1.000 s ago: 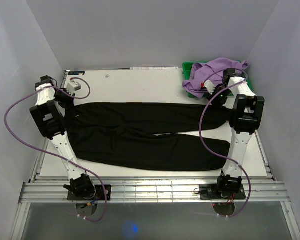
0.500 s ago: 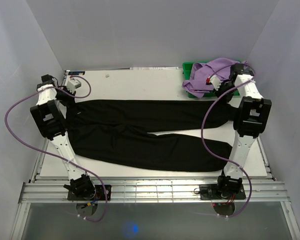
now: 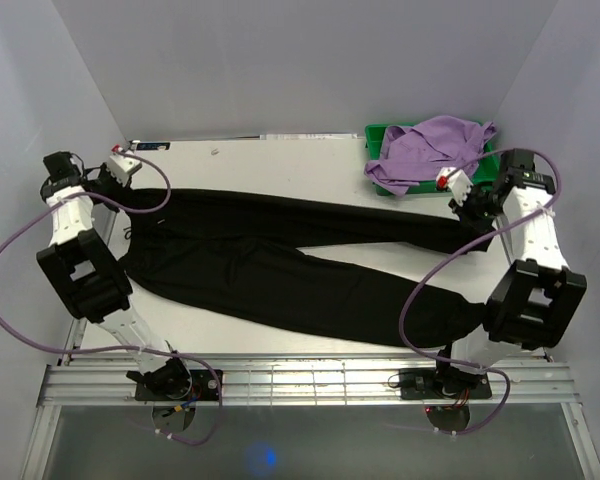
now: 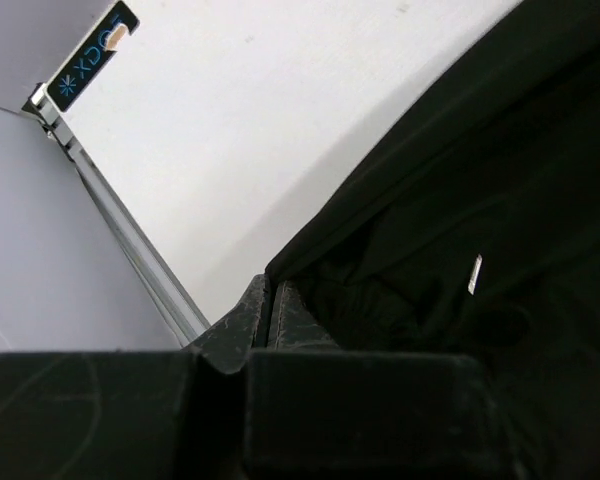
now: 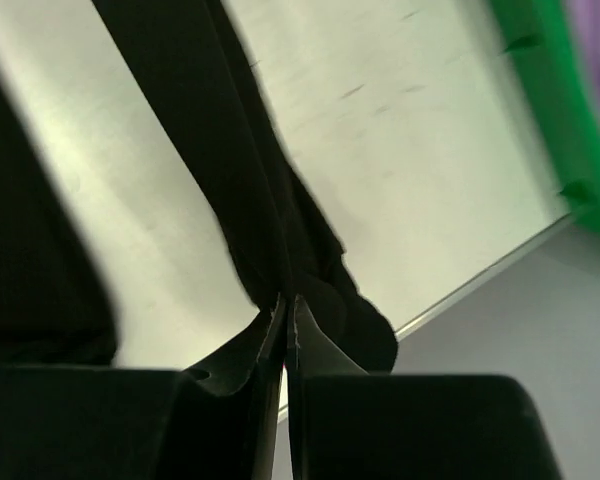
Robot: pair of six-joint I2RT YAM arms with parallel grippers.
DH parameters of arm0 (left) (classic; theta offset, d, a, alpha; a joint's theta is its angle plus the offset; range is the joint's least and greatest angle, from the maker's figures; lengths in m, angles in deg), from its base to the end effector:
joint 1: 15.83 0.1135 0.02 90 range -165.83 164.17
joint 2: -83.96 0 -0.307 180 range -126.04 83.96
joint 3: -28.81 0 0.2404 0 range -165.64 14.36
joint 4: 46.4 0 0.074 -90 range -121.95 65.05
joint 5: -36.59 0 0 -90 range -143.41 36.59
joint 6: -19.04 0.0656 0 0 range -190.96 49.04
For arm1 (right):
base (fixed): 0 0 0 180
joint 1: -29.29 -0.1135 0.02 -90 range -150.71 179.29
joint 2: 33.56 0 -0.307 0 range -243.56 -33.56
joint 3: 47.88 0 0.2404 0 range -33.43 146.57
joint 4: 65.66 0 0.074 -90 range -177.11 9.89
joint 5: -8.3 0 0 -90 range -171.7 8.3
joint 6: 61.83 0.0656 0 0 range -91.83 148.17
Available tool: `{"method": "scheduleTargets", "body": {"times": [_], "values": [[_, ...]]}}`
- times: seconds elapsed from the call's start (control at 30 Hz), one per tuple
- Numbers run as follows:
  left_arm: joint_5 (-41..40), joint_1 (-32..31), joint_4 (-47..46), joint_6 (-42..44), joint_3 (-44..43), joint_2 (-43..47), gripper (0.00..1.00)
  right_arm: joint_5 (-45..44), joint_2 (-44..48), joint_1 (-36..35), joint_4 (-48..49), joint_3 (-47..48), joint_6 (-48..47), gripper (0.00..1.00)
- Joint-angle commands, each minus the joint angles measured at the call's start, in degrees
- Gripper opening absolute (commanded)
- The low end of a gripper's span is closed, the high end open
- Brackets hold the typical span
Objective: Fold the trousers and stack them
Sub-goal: Fold the trousers
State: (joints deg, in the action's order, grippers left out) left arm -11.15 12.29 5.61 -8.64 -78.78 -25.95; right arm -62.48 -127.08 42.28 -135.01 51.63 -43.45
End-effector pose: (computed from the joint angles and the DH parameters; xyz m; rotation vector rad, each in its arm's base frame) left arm 0.4055 0.1667 0.2929 0.9086 2.0229 -0.0965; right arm 0.3351 -0.0551 0.3235 -1.3513 2.1955 -0.0879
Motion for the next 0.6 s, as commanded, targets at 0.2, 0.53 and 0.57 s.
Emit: {"method": "scheduleTargets", "body": {"times": [0.2, 0.53, 0.57], "values": [[5.66, 15.19, 9.98, 32.92, 26.57, 17.71, 0.0, -3.83, 29.05, 8.88, -0.83, -32.88, -26.98, 0.08], [-12.18, 14.78, -6.35, 40.6, 48.93, 16.23, 0.0, -8.15, 38.41, 10.12, 6.71, -56.58, -38.78, 0.08], [-12.46, 14.51, -6.88, 39.81, 48.67, 15.78, 0.0, -8.24, 36.84, 10.12, 7.16, -56.41, -38.52, 0.08]]}}
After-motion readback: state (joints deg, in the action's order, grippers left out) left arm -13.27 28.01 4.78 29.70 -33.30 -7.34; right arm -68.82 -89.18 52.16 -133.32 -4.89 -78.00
